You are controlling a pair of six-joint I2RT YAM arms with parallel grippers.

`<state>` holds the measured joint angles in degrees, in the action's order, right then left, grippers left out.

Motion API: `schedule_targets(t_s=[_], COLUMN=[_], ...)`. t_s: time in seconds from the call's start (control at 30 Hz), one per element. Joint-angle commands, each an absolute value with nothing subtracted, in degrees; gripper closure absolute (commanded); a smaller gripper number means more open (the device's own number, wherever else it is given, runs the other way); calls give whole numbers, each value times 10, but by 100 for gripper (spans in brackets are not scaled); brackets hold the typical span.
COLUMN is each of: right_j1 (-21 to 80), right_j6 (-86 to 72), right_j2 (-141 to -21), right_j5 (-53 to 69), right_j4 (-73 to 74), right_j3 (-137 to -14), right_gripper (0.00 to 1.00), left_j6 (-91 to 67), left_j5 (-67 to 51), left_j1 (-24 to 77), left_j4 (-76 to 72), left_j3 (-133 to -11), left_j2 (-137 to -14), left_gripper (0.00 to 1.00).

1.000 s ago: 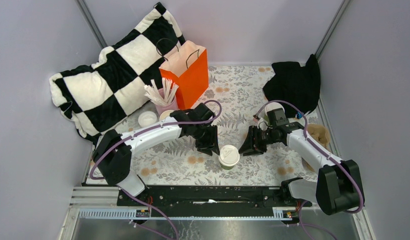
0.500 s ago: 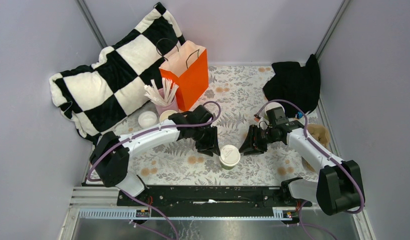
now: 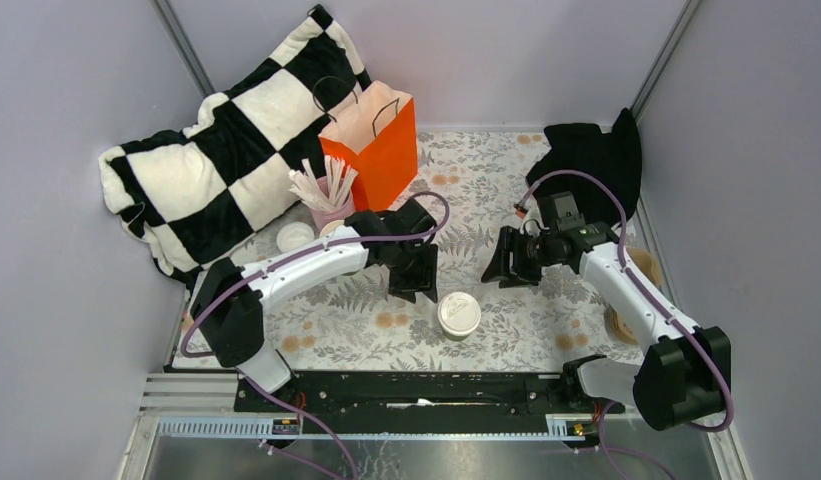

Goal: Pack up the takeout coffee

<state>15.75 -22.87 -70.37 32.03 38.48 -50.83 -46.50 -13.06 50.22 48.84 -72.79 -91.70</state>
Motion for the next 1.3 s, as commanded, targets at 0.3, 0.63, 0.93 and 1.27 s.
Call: schedule_targets(t_s=[0.3,0.63,0.93,1.27], right_j1=[163,165,181,208], right_j6=[-182,-192,-205,-248], right_j2=[-728,-754,-760,-758], right_j5=[465,490,486,453], right_j4=[372,340,323,279], right_j3=[-506,-486,-476,-439], right_gripper=[23,27,29,34], left_j6=[-455,-471,-471,-467], left_j5=[-168,-229,-227,-199], left_j1=[500,500,500,500], left_j4=[488,427,420,432], left_j3=[-723,-667,-660,-658], left_j2=[-882,-875,-884,-905], left_gripper=[48,46,44,44])
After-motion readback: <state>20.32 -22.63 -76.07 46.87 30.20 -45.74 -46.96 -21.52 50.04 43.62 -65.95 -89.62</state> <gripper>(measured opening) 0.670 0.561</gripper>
